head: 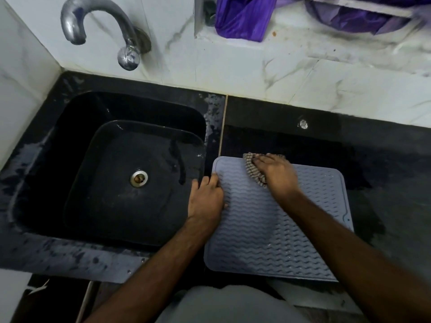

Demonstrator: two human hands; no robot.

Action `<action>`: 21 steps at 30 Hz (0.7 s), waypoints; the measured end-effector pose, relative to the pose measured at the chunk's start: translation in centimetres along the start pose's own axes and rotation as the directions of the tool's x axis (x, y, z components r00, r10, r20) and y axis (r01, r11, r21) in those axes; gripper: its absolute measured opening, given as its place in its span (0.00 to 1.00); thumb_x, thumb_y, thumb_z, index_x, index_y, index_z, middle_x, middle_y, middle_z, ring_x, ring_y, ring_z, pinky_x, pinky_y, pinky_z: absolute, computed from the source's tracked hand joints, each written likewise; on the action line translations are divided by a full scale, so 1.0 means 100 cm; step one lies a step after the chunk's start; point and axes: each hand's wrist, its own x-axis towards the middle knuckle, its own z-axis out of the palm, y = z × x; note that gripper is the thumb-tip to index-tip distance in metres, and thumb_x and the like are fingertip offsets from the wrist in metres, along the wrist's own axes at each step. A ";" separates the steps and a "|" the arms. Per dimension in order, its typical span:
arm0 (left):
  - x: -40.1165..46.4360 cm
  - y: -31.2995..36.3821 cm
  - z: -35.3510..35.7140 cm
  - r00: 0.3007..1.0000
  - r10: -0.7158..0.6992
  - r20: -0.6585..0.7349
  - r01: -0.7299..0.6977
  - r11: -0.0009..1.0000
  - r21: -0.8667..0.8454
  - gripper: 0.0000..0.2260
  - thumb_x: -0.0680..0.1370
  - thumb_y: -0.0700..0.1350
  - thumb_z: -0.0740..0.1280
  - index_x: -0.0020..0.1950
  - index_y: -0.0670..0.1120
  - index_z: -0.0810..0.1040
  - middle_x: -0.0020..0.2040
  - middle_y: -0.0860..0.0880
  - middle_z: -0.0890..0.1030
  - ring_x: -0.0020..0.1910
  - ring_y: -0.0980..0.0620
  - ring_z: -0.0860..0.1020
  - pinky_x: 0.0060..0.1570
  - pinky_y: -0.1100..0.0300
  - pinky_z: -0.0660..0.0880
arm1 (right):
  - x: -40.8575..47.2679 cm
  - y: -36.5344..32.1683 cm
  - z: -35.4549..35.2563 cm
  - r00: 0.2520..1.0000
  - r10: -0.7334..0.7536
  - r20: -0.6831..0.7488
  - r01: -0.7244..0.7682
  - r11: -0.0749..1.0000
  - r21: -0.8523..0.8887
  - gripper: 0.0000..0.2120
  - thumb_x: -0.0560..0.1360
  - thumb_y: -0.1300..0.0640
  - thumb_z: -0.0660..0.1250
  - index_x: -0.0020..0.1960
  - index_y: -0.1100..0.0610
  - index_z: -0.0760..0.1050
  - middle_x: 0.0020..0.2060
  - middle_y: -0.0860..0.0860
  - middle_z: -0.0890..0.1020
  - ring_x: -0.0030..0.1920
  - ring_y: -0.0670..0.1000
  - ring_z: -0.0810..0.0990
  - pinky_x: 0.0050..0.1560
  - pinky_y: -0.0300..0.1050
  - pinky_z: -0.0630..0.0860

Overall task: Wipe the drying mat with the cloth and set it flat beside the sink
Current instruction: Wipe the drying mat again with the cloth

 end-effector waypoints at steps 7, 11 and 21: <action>-0.001 0.004 -0.005 1.000 -0.006 -0.014 0.006 1.000 0.010 0.20 0.78 0.56 0.67 0.67 0.48 0.78 0.72 0.48 0.69 0.69 0.46 0.66 0.70 0.44 0.61 | 0.009 -0.086 -0.003 0.986 -0.151 -0.064 0.164 0.937 0.308 0.26 0.80 0.60 0.61 0.77 0.46 0.65 0.76 0.45 0.67 0.77 0.49 0.61 0.74 0.41 0.53; -0.006 0.005 -0.007 1.000 -0.007 -0.019 0.009 0.996 0.089 0.18 0.80 0.57 0.65 0.65 0.50 0.80 0.71 0.49 0.70 0.68 0.47 0.67 0.69 0.45 0.61 | 0.012 -0.089 0.007 0.982 -0.190 -0.012 0.188 0.961 0.203 0.24 0.82 0.55 0.58 0.77 0.42 0.64 0.77 0.40 0.64 0.78 0.47 0.59 0.71 0.49 0.59; 0.010 0.039 -0.021 0.984 -0.005 0.178 -0.084 0.869 0.487 0.28 0.85 0.52 0.53 0.82 0.41 0.52 0.82 0.39 0.49 0.81 0.39 0.46 0.76 0.39 0.52 | -0.017 -0.016 0.014 0.993 -0.115 -0.004 0.115 0.992 0.055 0.25 0.83 0.54 0.56 0.79 0.44 0.58 0.78 0.41 0.61 0.78 0.51 0.57 0.74 0.50 0.56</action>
